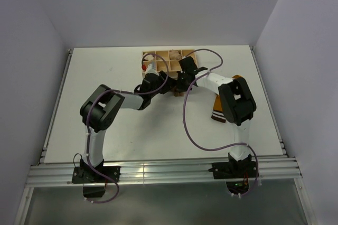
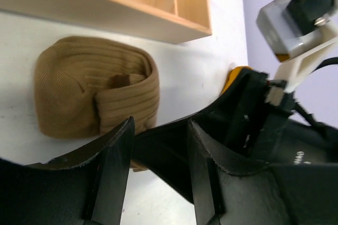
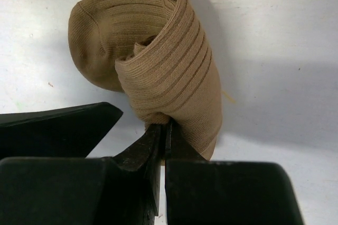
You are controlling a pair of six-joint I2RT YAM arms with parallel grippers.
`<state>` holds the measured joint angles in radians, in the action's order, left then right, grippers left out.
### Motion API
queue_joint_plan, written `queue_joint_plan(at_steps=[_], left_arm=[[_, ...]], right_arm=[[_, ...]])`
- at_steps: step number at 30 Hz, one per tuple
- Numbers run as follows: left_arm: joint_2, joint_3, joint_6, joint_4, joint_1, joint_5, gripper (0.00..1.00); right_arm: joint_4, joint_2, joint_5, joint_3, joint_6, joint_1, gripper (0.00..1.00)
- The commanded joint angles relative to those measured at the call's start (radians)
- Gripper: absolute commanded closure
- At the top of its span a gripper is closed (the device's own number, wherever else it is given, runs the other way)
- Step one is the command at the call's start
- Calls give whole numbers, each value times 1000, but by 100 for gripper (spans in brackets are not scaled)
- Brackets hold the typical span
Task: Roll the socks
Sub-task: Roll the sock at the center of the board.
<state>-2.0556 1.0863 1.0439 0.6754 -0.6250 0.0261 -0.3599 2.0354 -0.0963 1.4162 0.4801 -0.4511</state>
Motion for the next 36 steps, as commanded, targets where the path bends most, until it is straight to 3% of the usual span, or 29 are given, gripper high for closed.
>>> queue_joint_plan(at_steps=[1,21,36], left_arm=[[-31,35,-19,-68,-2,-20,50],[-193,222,-91,-194,-4,26,49],[-265,296,-74,-211,5,18,59]], right_arm=[[-80,69,-49,-10,-6,-15,100],[1,54,-149,-46,0,-14,95],[81,39,-244,-100,-11,-15,93]])
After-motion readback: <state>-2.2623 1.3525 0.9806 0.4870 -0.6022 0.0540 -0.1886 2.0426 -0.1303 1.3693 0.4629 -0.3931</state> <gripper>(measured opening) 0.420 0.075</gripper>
